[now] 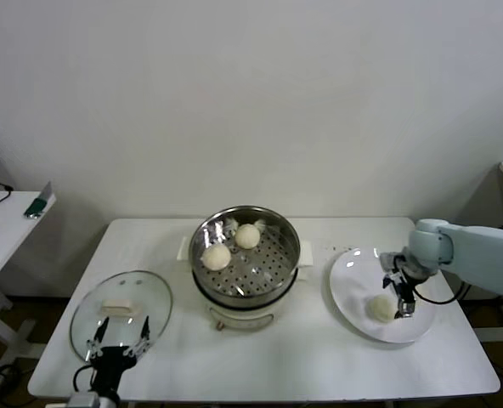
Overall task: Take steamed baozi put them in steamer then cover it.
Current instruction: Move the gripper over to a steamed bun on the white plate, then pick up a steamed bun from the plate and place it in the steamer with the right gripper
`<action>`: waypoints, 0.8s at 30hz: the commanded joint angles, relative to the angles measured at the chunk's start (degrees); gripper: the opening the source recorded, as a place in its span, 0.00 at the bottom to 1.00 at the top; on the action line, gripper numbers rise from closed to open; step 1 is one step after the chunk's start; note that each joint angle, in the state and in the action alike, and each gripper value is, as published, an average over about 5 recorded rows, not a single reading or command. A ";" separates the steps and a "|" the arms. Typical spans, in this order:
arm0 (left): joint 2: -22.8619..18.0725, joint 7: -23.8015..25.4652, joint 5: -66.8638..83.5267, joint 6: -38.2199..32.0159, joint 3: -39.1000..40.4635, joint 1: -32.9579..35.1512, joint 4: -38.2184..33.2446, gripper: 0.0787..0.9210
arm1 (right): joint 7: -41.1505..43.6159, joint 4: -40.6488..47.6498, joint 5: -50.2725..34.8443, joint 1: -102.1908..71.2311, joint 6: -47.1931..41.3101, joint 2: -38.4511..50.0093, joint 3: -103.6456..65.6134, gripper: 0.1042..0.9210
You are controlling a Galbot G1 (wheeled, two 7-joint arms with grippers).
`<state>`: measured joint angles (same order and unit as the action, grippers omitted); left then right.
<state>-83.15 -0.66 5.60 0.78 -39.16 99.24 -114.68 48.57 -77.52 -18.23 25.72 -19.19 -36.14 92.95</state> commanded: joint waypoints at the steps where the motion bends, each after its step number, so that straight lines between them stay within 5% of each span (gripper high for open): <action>1: 0.32 -0.07 -0.69 -0.17 0.18 -0.10 0.59 0.88 | -2.26 1.78 1.96 -7.83 -0.66 1.50 -6.82 0.88; 10: 0.71 -0.18 -0.69 -0.26 0.01 0.33 -0.09 0.88 | -3.45 0.68 0.61 -6.81 -1.18 1.20 -7.63 0.87; 24: 0.26 -0.34 -1.13 -0.36 0.15 1.12 -1.23 0.88 | 5.11 -4.23 1.94 14.39 6.05 -0.37 3.77 0.66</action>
<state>-82.95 -0.97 4.58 0.37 -38.94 100.27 -115.61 48.62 -79.57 -16.93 25.21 -18.35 -34.69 89.67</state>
